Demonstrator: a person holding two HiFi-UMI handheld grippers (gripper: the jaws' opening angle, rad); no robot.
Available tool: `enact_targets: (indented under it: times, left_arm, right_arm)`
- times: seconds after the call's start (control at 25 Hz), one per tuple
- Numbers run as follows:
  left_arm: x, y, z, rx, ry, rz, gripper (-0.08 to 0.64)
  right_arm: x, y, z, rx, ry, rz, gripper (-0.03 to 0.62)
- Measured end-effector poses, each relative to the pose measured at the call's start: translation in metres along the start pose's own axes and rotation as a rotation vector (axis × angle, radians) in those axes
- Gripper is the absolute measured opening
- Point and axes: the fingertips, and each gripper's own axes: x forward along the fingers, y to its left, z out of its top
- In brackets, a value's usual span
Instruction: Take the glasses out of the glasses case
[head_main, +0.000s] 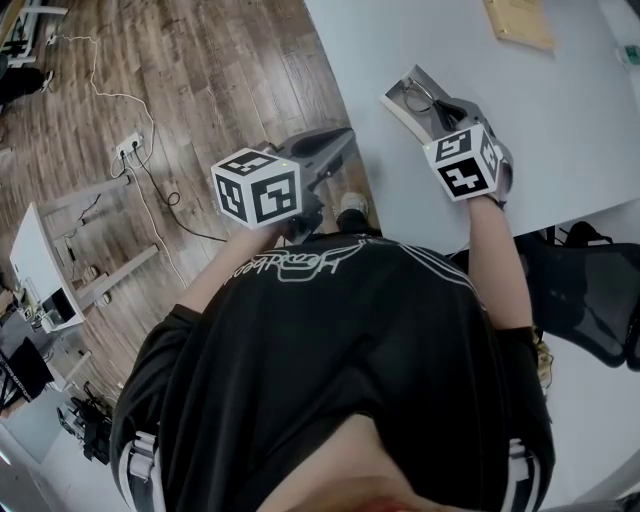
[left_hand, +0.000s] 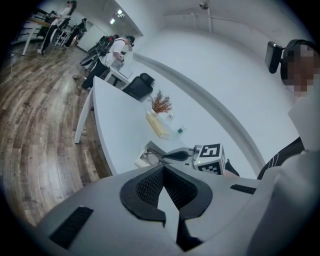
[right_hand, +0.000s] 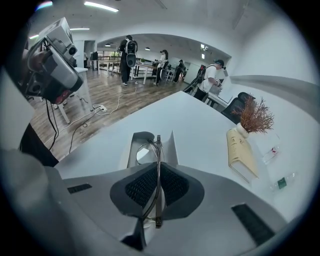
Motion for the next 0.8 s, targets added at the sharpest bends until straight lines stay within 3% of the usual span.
enact_targets:
  times: [0.44, 0.8]
  left_arm:
    - [-0.010, -0.006, -0.001, 0.011, -0.028, -0.010, 0.006]
    - [-0.035, -0.023, -0.005, 0.032, -0.058, -0.033, 0.006]
  right_arm:
    - [-0.019, 0.006, 0.009, 0.016, -0.051, -0.028, 0.020]
    - [-0.062, 0.012, 0.027, 0.075, -0.159, -0.095, 0.020]
